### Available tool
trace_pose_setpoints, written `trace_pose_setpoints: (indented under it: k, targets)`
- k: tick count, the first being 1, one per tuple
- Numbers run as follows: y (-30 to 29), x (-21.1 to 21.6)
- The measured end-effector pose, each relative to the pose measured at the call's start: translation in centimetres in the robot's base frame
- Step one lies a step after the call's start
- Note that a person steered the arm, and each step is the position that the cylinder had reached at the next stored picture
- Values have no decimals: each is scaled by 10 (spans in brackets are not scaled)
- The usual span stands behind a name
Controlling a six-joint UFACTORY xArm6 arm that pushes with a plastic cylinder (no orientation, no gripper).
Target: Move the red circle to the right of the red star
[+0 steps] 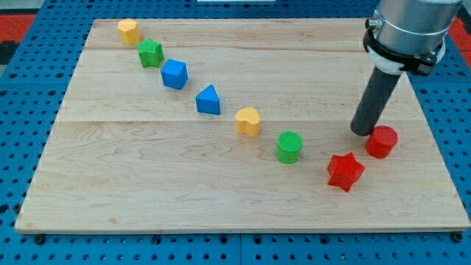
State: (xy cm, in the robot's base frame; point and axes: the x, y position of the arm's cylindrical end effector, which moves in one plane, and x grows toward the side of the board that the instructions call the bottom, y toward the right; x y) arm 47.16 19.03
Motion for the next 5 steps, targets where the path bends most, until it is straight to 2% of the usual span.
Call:
trace_pose_setpoints:
  k: [5]
  targets:
    - [22, 0]
